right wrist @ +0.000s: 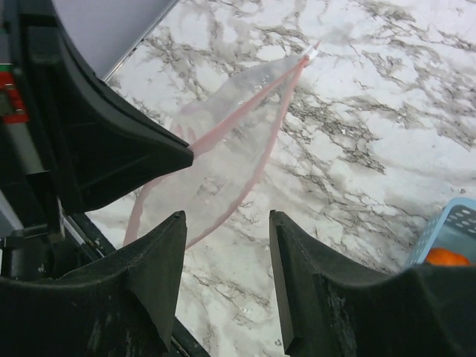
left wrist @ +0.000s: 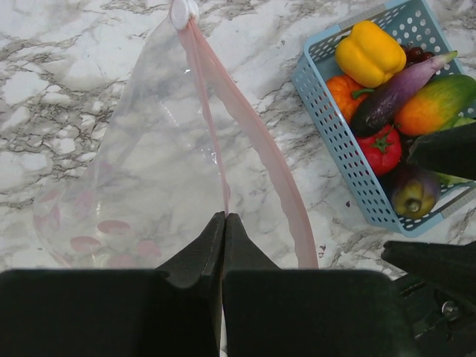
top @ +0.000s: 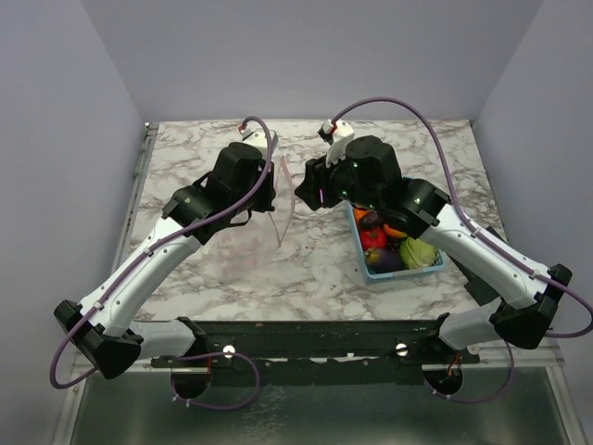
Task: Place the food in the zip-top bag and seal the zipper
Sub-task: Open the zipper of the food storage bag at the center of the board.
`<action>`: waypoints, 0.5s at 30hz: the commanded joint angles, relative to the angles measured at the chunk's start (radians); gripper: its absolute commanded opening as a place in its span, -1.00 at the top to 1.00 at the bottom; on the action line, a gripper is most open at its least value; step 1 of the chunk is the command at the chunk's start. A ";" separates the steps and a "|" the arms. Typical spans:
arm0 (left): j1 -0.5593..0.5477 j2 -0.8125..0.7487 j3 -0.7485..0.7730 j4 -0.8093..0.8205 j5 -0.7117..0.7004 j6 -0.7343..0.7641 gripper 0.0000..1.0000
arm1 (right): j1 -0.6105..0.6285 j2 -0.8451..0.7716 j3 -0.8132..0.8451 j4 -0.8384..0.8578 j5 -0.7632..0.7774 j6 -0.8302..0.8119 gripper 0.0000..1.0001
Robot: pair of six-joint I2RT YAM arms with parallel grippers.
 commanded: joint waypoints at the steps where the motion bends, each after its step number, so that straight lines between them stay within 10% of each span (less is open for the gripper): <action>1: -0.009 -0.031 0.049 -0.043 0.027 0.017 1.00 | 0.006 0.024 0.022 -0.070 0.099 0.069 -0.10; 15: -0.023 -0.044 0.058 -0.068 0.020 0.019 1.00 | 0.007 0.116 0.007 -0.035 0.065 0.183 -0.19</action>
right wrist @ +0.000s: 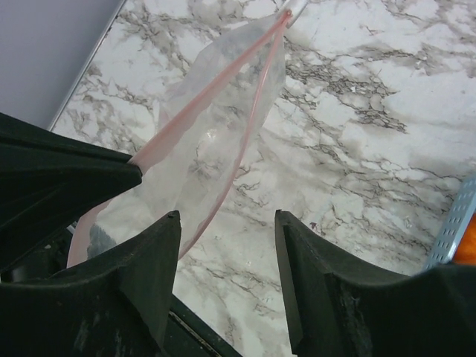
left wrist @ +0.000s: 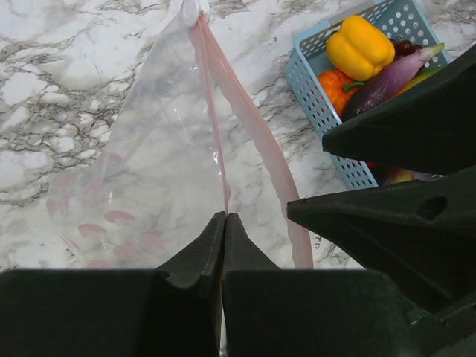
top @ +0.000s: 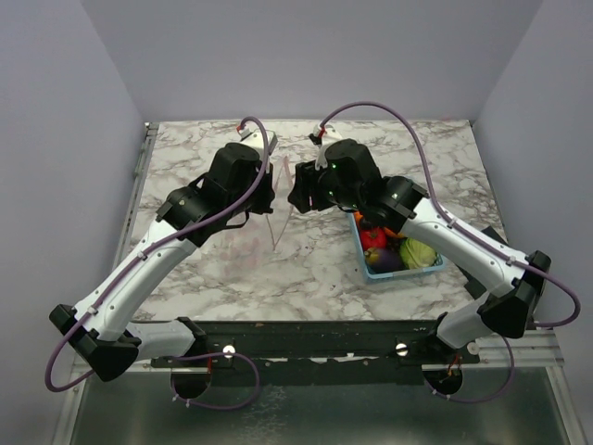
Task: Place the food in the zip-top bag and seal the zipper
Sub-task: Open the zipper of the food storage bag at the center of the board.
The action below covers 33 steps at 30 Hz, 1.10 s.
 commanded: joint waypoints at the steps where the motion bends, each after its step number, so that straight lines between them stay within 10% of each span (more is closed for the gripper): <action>1: -0.011 -0.022 0.025 -0.019 0.009 0.009 1.00 | 0.006 0.037 0.006 0.006 0.009 0.047 -0.19; 11: -0.023 -0.037 0.026 -0.021 0.006 0.002 1.00 | 0.007 0.092 0.012 0.036 -0.008 0.079 -0.01; 17: -0.025 -0.040 0.033 -0.042 -0.024 0.011 1.00 | 0.007 0.095 0.038 0.025 -0.012 0.057 0.96; 26: -0.026 -0.039 0.041 -0.075 -0.061 0.017 1.00 | 0.011 0.081 0.078 -0.015 0.026 0.024 0.99; 33: -0.026 -0.018 0.059 -0.091 -0.069 0.015 0.62 | 0.039 0.091 0.110 -0.031 0.068 0.020 0.99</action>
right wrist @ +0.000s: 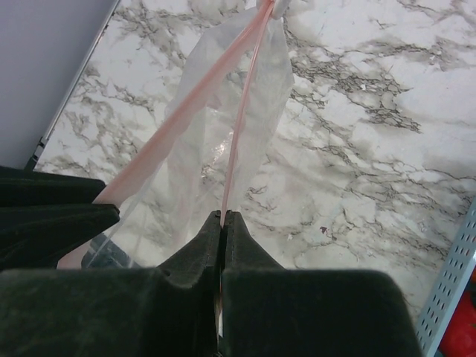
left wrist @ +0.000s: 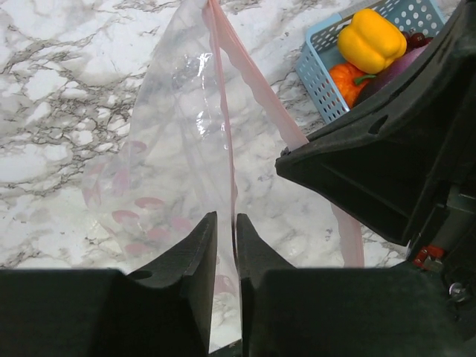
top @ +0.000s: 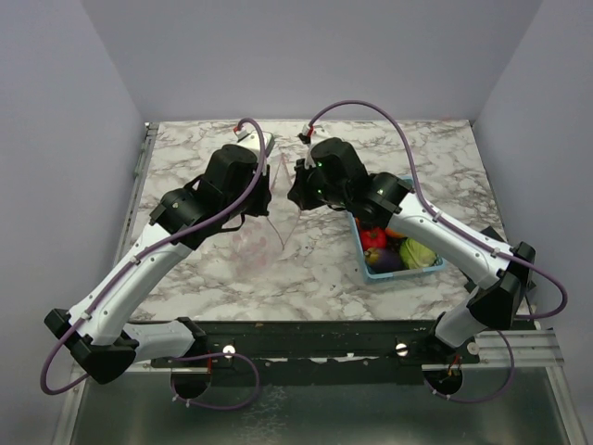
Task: Place the food in the zip-top bag and seal the zipper
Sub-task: Open the zipper of the food storage bag at the center of the board.
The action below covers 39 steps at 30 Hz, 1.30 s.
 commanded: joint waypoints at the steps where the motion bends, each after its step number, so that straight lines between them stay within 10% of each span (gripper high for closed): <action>1: -0.008 0.005 0.036 -0.035 -0.030 0.006 0.55 | 0.028 0.009 0.058 -0.026 0.067 -0.018 0.99; 11: -0.040 0.040 0.075 -0.090 -0.098 0.005 0.34 | 0.047 0.035 0.097 -0.052 0.144 -0.019 0.99; 20: -0.055 0.054 0.105 -0.117 -0.146 0.012 1.00 | 0.057 0.034 0.082 -0.054 0.192 -0.021 0.99; 39: -0.062 0.130 0.264 -0.344 -0.360 0.099 1.00 | 0.054 0.093 -0.102 0.057 0.306 0.020 0.99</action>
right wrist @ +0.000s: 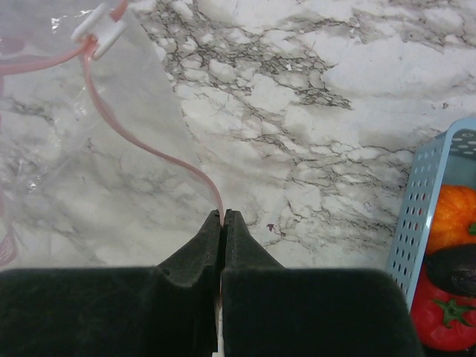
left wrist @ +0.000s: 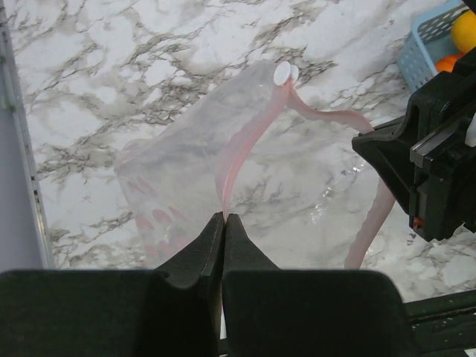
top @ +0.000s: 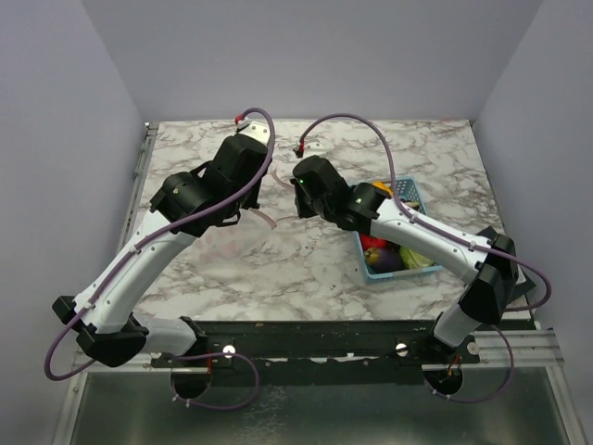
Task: Place the food in the zip-top bag and seal the zipper
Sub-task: Open the zipper of the food storage bag at the center of the board.
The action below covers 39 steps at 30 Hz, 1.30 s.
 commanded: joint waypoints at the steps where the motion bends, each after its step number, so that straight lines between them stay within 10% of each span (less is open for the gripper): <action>1: -0.006 0.029 0.007 -0.087 -0.100 0.035 1.00 | 0.006 0.047 -0.051 0.057 0.056 0.032 0.99; 28: -0.060 0.058 -0.201 0.061 -0.246 0.014 1.00 | -0.086 0.077 -0.165 0.221 -0.122 0.070 0.97; 39: -0.060 0.066 -0.258 0.161 -0.269 0.049 1.00 | -0.086 -0.024 -0.158 0.202 -0.131 0.077 0.21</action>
